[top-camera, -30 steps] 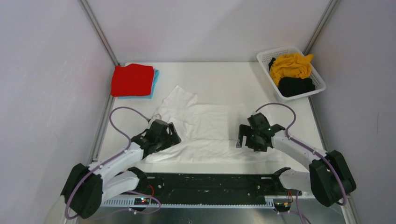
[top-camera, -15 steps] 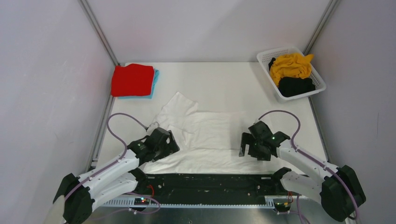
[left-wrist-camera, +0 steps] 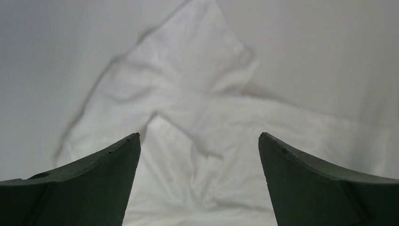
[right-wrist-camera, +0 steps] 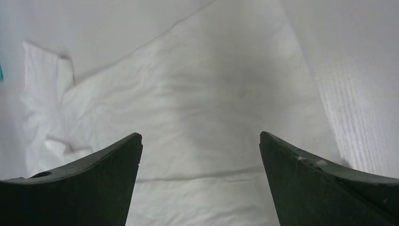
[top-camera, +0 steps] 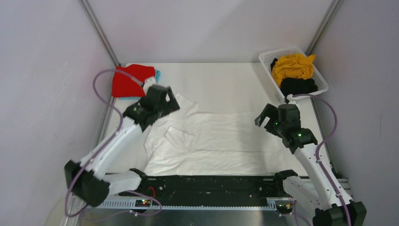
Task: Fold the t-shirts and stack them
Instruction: Grab the side of the flattened tshirt furthest away from the robot with both arms
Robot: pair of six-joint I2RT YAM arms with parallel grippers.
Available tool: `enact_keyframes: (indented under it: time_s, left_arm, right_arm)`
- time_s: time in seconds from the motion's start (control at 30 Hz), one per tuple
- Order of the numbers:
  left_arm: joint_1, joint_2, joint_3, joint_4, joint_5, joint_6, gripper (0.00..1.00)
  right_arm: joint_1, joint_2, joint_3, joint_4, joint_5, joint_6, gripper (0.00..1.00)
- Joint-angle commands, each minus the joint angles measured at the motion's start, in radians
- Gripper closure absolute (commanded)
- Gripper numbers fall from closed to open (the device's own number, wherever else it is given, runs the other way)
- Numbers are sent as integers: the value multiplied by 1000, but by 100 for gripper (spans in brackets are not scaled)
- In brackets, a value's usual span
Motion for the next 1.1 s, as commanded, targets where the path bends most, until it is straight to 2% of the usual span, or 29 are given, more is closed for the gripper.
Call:
enact_keyframes:
  time_s: [0.0,0.07,0.13,0.17,0.27,0.4,0.47,0.6,0.93,1.07]
  left_arm:
    - [149,259,220,51,-9,165,0]
    - [214,402,331,84,127,214,0]
    - [260,547,458,97,193,274,0]
    - [277,641,505,99,211,293,0]
    - [289,786,695,96,268,368,0]
    - [299,982,834,90,274,388,0]
    - [312,1059,885,80,334,367,0]
    - [325,1159,938,77,390,322,0]
    - [323,1230,940,70,421,291,1]
    - [317,1228,909,69,474,302,15]
  right_arm:
    - [-124,23,15,78,-64,-55,1]
    - [-177,63,10,100,-128,-67,1]
    - [-198,98,-1,126,-170,-81,1]
    - [-202,111,-7,133,-191,-84,1]
    - [-222,172,-10,154,-224,-103,1]
    - [-241,206,-14,162,-249,-113,1]
    - [-245,204,-16,164,-246,-116,0]
    - [-252,190,-23,169,-241,-121,1]
    - [-255,186,-32,177,-256,-124,1]
    - [-254,184,-34,173,-258,-124,0]
